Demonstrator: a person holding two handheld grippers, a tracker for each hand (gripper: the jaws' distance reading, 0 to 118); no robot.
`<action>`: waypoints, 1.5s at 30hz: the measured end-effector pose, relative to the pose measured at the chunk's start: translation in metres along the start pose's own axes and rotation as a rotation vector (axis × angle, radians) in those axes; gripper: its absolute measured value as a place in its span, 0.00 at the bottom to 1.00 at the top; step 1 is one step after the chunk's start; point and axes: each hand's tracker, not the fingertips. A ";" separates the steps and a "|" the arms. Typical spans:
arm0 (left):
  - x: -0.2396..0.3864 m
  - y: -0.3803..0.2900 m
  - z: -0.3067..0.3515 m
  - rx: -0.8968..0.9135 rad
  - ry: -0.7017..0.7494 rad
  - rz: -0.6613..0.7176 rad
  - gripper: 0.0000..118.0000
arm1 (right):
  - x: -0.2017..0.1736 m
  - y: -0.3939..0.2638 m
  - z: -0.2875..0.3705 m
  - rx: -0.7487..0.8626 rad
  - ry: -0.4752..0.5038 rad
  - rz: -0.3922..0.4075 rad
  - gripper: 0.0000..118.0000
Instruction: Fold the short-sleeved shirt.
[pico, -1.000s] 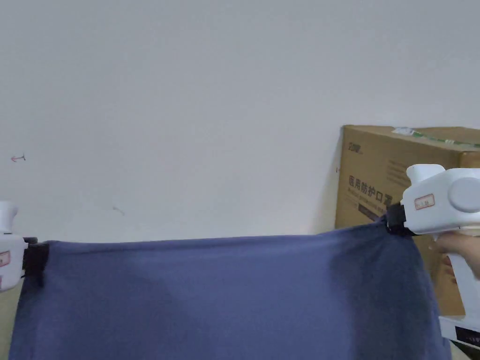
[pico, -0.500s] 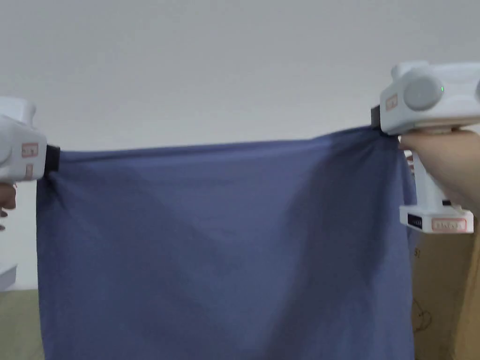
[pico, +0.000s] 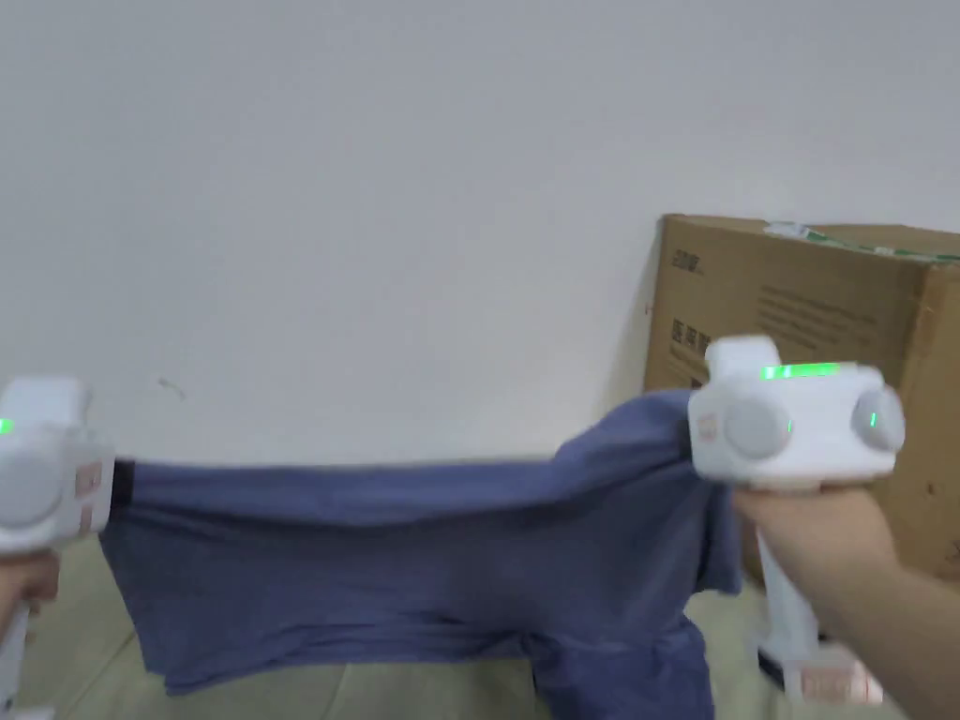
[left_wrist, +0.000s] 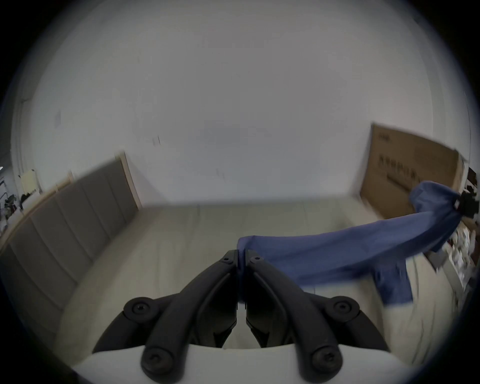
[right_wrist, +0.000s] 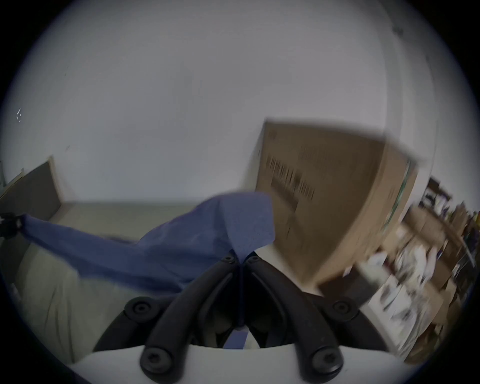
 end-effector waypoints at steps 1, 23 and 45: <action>0.000 -0.034 0.000 -0.048 -0.037 -0.001 0.03 | 0.007 -0.040 -0.009 -0.078 0.005 -0.001 0.01; -0.072 -0.353 0.269 -0.361 -0.276 -0.166 0.03 | 0.146 -0.369 0.239 -0.564 0.205 0.064 0.01; 0.033 -0.279 0.392 0.542 -0.117 0.088 0.00 | 0.000 -0.303 0.377 0.648 0.062 -0.036 0.04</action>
